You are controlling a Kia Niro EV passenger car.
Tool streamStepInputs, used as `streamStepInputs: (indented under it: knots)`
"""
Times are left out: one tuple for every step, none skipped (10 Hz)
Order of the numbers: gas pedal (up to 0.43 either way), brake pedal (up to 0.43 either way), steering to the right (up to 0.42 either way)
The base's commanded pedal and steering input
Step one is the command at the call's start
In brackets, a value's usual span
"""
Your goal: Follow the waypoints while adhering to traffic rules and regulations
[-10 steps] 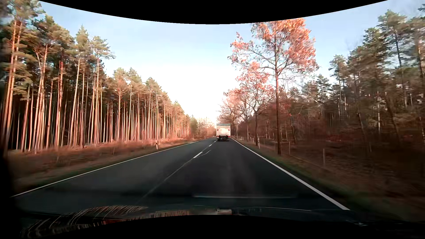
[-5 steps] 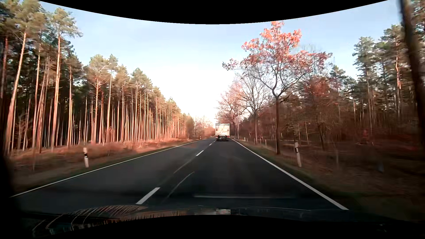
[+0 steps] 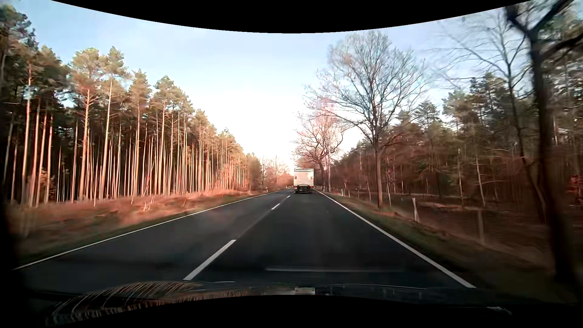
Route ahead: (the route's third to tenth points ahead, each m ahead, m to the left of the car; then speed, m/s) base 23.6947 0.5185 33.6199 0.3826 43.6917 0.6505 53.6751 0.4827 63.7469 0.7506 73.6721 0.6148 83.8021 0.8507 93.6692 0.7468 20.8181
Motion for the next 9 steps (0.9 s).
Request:
streamStepInputs:
  knots:
    - [0.138, 0.000, 0.000]
    - [0.138, 0.000, 0.000]
    - [0.138, 0.000, -0.001]
    - [0.138, 0.000, -0.001]
    - [0.138, 0.000, -0.001]
    - [0.138, 0.000, -0.001]
    - [0.150, 0.000, -0.001]
    - [0.157, 0.000, -0.001]
    - [0.169, 0.000, -0.001]
